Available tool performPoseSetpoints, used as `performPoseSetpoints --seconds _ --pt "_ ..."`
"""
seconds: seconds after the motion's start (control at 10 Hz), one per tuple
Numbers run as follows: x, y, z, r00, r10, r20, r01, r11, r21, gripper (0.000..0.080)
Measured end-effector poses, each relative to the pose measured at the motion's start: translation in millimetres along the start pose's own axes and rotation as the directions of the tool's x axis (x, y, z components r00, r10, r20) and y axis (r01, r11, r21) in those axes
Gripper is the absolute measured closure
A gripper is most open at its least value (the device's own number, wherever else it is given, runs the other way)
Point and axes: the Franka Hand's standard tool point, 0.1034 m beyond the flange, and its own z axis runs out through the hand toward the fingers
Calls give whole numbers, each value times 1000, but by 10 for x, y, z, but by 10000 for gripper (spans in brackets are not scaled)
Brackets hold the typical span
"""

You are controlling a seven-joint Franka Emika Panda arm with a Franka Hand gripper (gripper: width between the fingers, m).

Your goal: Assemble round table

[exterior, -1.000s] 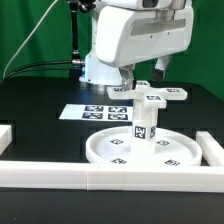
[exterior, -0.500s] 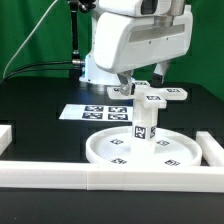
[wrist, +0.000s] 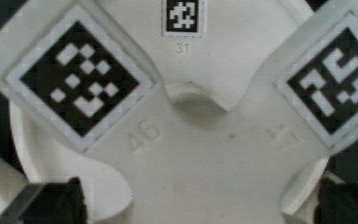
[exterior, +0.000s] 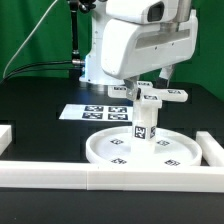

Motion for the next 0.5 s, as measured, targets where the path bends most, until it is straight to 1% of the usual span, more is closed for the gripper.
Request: performPoseSetpoints --seconds 0.1,0.2,0.3,0.5 --pt "-16 16 0 1000 -3 0 3 1000 0 181" --pt "-42 44 -1 1000 -7 -1 7 1000 0 181" --pt "-52 58 -3 1000 -7 -1 7 1000 0 356" --pt "-51 57 -3 1000 -1 -1 1 1000 0 365"
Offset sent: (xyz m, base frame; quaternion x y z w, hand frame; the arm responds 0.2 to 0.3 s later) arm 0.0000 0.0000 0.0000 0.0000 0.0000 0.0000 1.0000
